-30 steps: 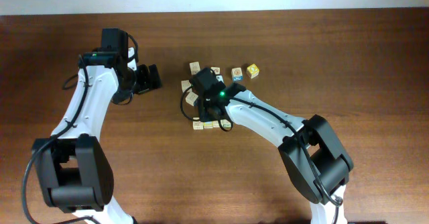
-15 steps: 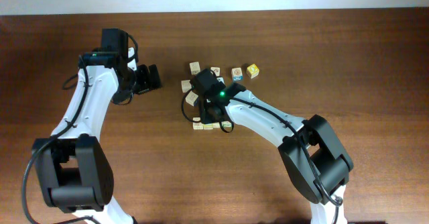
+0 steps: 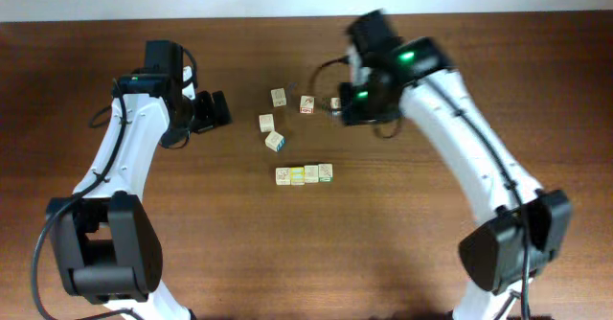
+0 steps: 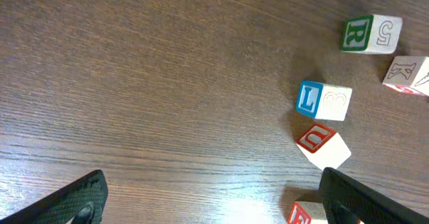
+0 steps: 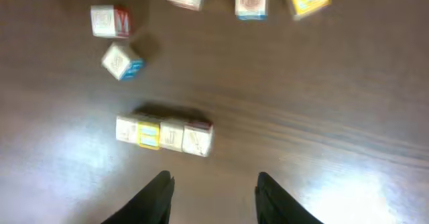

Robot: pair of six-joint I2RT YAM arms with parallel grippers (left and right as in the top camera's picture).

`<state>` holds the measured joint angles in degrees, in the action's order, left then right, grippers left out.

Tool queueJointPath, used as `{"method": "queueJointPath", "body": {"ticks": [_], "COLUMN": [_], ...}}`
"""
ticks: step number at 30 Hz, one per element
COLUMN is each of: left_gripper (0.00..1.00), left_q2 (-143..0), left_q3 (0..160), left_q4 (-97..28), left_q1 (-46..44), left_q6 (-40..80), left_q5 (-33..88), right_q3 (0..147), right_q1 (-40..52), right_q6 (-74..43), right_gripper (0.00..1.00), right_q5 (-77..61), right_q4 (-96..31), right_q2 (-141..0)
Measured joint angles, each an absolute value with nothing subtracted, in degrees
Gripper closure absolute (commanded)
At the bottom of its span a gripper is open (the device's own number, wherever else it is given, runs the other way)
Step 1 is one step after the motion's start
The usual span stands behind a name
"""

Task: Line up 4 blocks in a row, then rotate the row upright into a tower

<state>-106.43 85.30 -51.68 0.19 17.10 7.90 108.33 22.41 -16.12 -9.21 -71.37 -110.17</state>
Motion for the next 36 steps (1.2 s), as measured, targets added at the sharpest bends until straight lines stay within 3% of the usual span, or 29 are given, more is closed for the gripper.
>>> {"method": "queueJointPath", "body": {"ticks": [1, 2, 3, 4, 5, 11, 18, 36], "left_gripper": [0.02, 0.31, 0.74, 0.92, 1.0, 1.0, 1.0, 1.0], "left_q2": [-106.4, -106.4, -106.4, -106.5, -106.5, -109.9, -114.1, -116.7], "left_q3": [85.3, 85.3, 85.3, 85.3, 85.3, 81.3, 80.2, 79.3], "left_q4": [-51.5, -51.5, -51.6, -51.6, -52.1, -50.9, -50.1, -50.9], "left_q1": [0.2, 0.2, 0.2, 0.0, -0.8, -8.1, -15.3, -18.6], "left_q6": [17.1, 17.1, 17.1, 17.3, 18.6, 26.5, 27.6, 27.4], "left_q5": [8.2, 8.9, 10.3, 11.8, 12.4, 12.4, 13.5, 15.0], "right_q3": [107.0, 105.0, 101.0, 97.2, 93.7, 78.1, 76.0, 72.1], "right_q1": [17.8, 15.1, 12.6, 11.3, 11.2, 11.3, 13.1, 18.5], "right_q6": [-13.2, -10.7, -8.8, -7.8, -7.5, -11.0, -12.9, -16.6], "right_gripper": [0.64, 0.66, 0.67, 0.71, 0.73, 0.96, 0.96, 0.96], "right_q5": [-13.0, -16.2, -18.7, -19.9, -20.7, -25.2, -25.7, -27.5], "right_q4": [-72.7, -72.3, -69.6, -66.8, -65.1, -46.6, -43.1, -38.2], "right_q2": [-110.1, -110.2, -110.2, -110.4, -110.5, -110.5, -112.6, -114.2]}}
